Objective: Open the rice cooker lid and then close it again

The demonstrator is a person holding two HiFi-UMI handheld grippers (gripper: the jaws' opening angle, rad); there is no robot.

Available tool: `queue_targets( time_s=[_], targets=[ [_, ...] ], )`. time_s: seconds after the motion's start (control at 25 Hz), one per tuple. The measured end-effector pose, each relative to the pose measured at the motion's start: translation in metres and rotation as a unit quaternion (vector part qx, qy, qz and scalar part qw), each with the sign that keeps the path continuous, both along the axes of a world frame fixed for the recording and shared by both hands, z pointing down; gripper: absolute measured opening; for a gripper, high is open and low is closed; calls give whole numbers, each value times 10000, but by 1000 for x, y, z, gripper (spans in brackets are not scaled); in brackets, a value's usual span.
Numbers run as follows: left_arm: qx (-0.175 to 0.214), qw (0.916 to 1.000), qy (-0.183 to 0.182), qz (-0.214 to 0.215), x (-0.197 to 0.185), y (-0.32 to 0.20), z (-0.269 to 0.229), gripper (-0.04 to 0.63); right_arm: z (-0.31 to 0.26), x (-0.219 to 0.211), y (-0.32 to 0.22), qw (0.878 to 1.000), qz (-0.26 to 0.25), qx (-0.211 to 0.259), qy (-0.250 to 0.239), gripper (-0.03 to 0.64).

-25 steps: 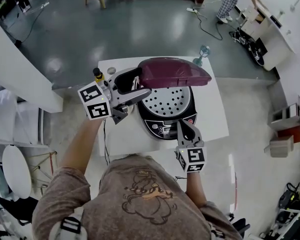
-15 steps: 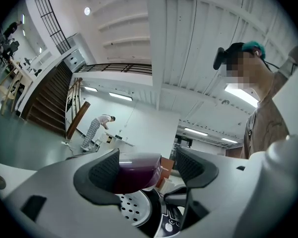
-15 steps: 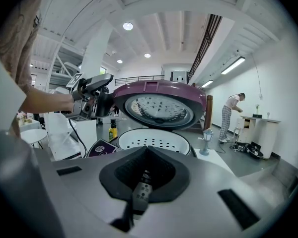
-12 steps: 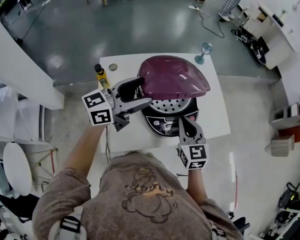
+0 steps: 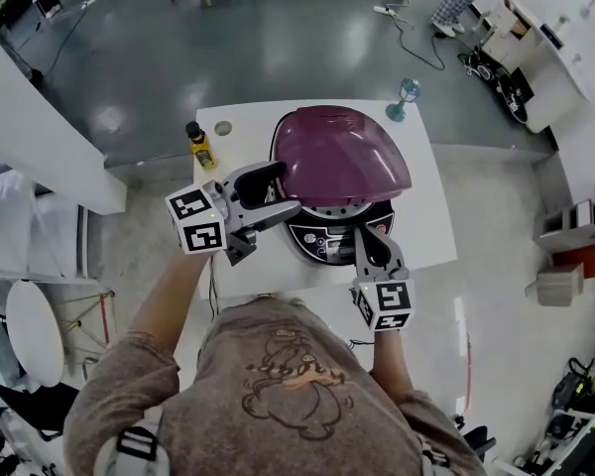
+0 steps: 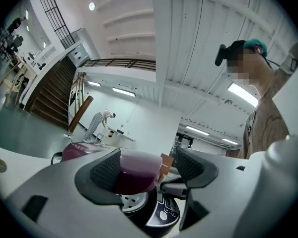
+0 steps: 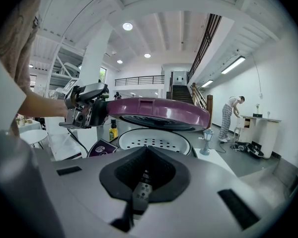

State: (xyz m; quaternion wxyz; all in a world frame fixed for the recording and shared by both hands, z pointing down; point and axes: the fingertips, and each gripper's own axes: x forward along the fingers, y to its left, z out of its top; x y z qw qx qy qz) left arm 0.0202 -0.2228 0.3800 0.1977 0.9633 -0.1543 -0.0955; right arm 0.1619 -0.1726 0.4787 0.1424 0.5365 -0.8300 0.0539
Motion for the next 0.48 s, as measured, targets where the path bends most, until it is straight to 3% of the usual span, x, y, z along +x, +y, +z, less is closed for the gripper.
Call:
queue_targets(
  time_s=[0.48],
  targets=[
    [-223, 9997, -44, 22, 2, 7, 19, 357, -2, 0, 0, 10000, 10, 9, -30, 2]
  ],
)
